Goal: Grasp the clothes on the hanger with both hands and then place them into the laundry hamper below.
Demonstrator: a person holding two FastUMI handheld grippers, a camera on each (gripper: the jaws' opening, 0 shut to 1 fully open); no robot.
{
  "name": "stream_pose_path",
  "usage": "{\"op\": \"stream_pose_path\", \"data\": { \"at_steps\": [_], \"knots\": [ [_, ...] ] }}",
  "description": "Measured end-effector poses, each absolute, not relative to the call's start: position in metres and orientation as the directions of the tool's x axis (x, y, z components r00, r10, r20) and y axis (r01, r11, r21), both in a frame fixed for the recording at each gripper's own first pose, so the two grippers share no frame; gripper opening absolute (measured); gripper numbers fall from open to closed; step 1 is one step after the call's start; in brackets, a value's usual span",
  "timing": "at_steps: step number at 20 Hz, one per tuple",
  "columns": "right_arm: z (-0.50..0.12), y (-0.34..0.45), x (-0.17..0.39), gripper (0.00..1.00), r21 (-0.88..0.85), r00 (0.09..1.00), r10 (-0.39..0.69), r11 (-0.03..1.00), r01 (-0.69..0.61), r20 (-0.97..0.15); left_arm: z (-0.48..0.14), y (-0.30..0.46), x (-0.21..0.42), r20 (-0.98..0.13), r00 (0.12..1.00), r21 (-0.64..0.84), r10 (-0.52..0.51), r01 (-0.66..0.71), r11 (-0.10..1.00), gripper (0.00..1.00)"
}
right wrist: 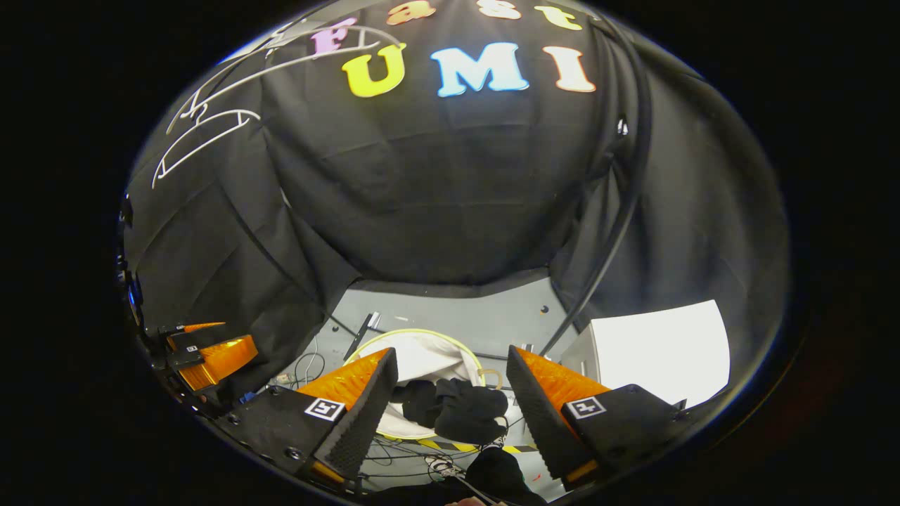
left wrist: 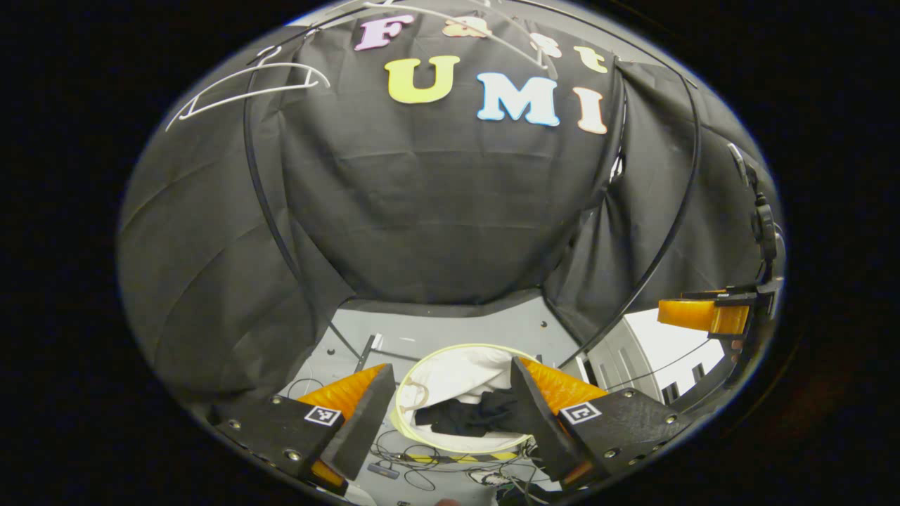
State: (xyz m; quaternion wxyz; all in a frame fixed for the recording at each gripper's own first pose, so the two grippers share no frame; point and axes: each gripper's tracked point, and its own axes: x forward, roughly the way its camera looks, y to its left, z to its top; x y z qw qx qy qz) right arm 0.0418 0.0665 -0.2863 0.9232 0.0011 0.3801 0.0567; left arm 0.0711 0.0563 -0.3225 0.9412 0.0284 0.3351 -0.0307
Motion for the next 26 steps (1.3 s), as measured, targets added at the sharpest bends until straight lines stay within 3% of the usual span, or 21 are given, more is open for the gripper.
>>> {"op": "stream_pose_path", "data": {
  "at_steps": [4,10,12,15,16,18,20,21,22,24,26],
  "knots": [
    [-0.229,0.026,0.036,0.98,0.021,0.798,0.036,0.999,-0.029,-0.601,-0.255,0.032,0.077,-0.531,0.846,0.074,-0.053,0.108,0.991,0.98],
    [-0.123,-0.036,0.044,0.98,-0.048,0.934,-0.070,0.997,0.057,-0.349,-0.110,-0.028,0.088,-0.271,0.959,0.148,-0.087,0.130,0.980,0.97],
    [-0.091,-0.048,0.043,0.93,-0.038,0.961,-0.080,0.997,0.072,-0.266,-0.069,-0.050,0.087,-0.190,0.975,0.129,-0.110,0.136,0.982,0.97],
    [-0.043,-0.060,0.039,0.93,-0.024,0.987,-0.064,0.998,0.061,-0.148,-0.016,-0.078,0.077,-0.106,0.985,0.074,-0.133,0.141,0.987,0.97],
    [-0.027,-0.066,0.037,0.98,-0.014,0.992,-0.063,0.998,0.061,-0.114,0.002,-0.081,0.076,-0.075,0.988,0.058,-0.136,0.141,0.988,0.97],
    [-0.002,-0.075,0.033,0.93,0.018,0.997,-0.056,0.998,0.057,-0.054,0.034,-0.092,0.066,-0.021,0.991,0.039,-0.129,0.129,0.991,0.97],
    [0.013,-0.080,0.023,0.92,0.046,0.999,-0.052,0.998,0.053,-0.011,0.054,-0.097,0.050,0.012,0.995,0.022,-0.103,0.102,0.995,0.96],
    [0.017,-0.084,0.021,0.98,0.060,0.999,-0.051,0.997,0.052,-0.004,0.062,-0.095,0.042,0.028,0.997,0.011,-0.078,0.078,0.997,0.96],
    [0.020,-0.087,0.019,0.92,0.077,0.999,-0.049,0.996,0.049,-0.002,0.068,-0.091,0.035,0.043,0.998,0.001,-0.055,0.055,0.998,0.96],
    [0.023,-0.090,0.016,0.92,0.102,0.999,-0.037,0.994,0.037,0.004,0.076,-0.086,0.022,0.072,0.997,-0.015,-0.009,0.010,1.000,0.96],
    [0.016,-0.091,0.011,0.98,0.106,1.000,-0.030,0.994,0.030,-0.002,0.072,-0.083,0.009,0.076,0.997,-0.021,0.031,-0.030,0.999,0.96]
  ]
}}
